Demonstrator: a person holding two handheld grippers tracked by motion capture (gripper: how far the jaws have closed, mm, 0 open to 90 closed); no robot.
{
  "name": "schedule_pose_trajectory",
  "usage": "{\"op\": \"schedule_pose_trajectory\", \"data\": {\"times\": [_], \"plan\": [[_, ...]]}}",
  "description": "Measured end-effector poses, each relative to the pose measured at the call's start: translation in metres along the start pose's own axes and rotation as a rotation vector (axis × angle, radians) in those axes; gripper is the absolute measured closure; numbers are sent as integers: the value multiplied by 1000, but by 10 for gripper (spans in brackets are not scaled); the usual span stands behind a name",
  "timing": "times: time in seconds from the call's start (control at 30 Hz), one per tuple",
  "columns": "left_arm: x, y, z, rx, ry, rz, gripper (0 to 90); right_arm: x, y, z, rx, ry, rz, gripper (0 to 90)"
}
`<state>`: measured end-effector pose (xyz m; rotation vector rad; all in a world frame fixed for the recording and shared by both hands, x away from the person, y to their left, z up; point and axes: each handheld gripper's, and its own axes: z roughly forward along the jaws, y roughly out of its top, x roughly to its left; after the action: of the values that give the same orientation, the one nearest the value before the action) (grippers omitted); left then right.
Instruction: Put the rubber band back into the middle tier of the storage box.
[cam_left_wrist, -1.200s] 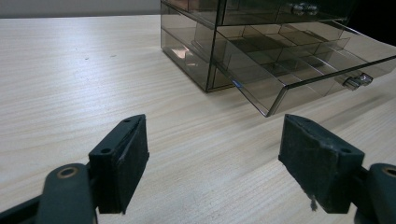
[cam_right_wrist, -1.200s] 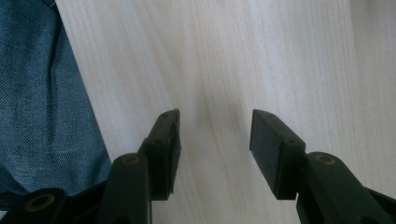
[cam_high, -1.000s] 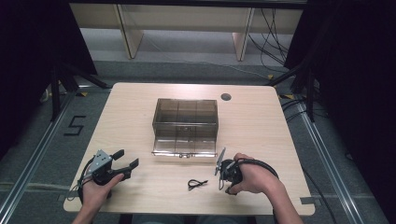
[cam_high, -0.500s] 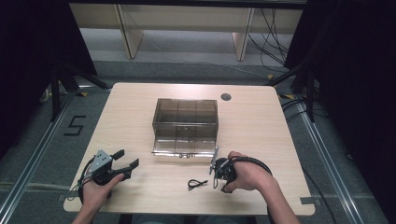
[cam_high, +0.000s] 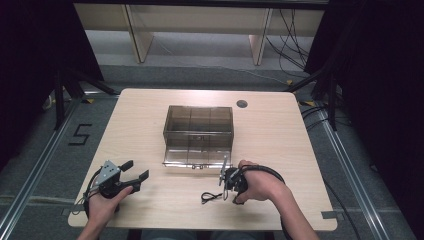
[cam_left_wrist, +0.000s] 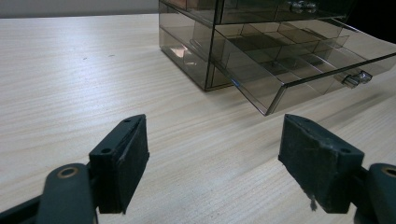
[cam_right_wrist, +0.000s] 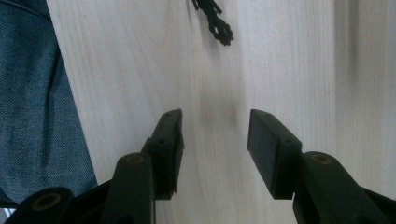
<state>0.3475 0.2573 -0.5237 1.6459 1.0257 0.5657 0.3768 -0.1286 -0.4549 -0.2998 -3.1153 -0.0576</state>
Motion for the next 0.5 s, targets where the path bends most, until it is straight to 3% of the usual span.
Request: {"op": "schedule_pose_trajectory", "data": {"times": [0.1,0.27,0.33,0.37,0.43,0.5], "plan": [[0,0,-1,4,3,1,234,-3,3,2,-5,10,-32,566],[0,0,0,-1,-4,-1,235,-2,6,3,6,15,-13,572],[0,0,0,-1,-3,-1,235,-5,8,4,7,11,-44,578],[0,0,0,-1,-3,-1,234,-3,8,5,12,8,-20,579],[0,0,1,-1,-3,-2,235,-6,10,6,8,6,-51,584],[0,0,1,-1,-4,0,235,-5,11,6,10,1,-40,594]]}}
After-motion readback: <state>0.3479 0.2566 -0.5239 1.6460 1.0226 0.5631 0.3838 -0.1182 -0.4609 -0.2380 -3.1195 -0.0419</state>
